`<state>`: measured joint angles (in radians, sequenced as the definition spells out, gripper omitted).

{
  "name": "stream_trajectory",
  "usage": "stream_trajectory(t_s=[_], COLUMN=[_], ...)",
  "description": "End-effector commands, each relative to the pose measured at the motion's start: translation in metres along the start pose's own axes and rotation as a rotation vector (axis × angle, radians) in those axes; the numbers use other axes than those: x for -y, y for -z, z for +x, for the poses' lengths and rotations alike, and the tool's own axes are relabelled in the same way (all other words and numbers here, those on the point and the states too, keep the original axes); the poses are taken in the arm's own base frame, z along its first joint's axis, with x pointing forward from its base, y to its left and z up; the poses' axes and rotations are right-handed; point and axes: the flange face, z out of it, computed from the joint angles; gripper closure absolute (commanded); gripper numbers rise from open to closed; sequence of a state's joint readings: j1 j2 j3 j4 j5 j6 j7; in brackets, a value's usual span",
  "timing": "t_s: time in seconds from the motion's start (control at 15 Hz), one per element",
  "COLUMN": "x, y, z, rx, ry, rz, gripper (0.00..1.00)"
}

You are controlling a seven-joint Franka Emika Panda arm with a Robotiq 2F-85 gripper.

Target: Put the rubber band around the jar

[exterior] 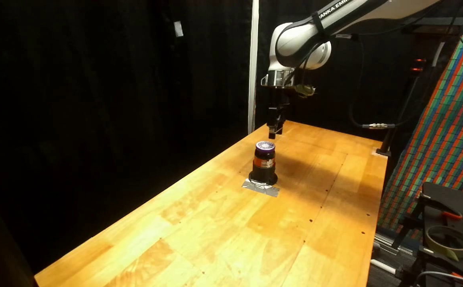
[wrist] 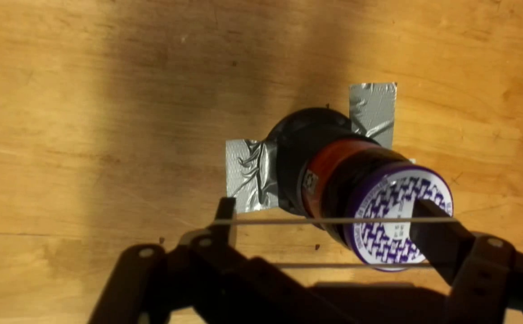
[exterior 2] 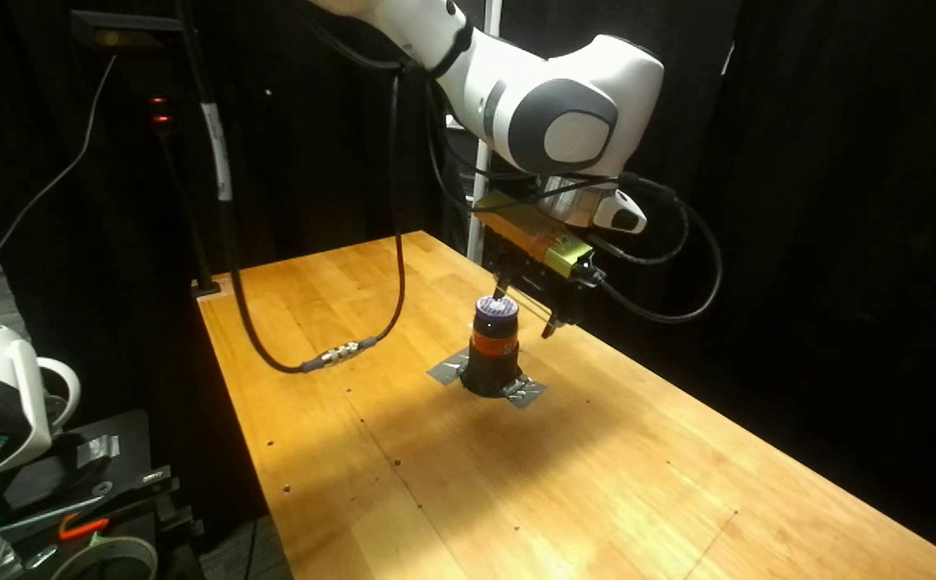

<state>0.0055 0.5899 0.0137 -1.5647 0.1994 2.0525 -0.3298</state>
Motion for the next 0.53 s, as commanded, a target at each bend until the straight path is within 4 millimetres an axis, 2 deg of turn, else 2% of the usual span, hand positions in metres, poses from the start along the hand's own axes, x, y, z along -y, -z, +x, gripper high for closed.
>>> stream_trajectory(t_s=[0.0, 0.47], x=[0.011, 0.041], y=[0.004, -0.015], z=[0.036, 0.062], rx=[0.019, 0.105], ry=[0.009, 0.040], rz=[-0.020, -0.012], gripper=[0.00, 0.00])
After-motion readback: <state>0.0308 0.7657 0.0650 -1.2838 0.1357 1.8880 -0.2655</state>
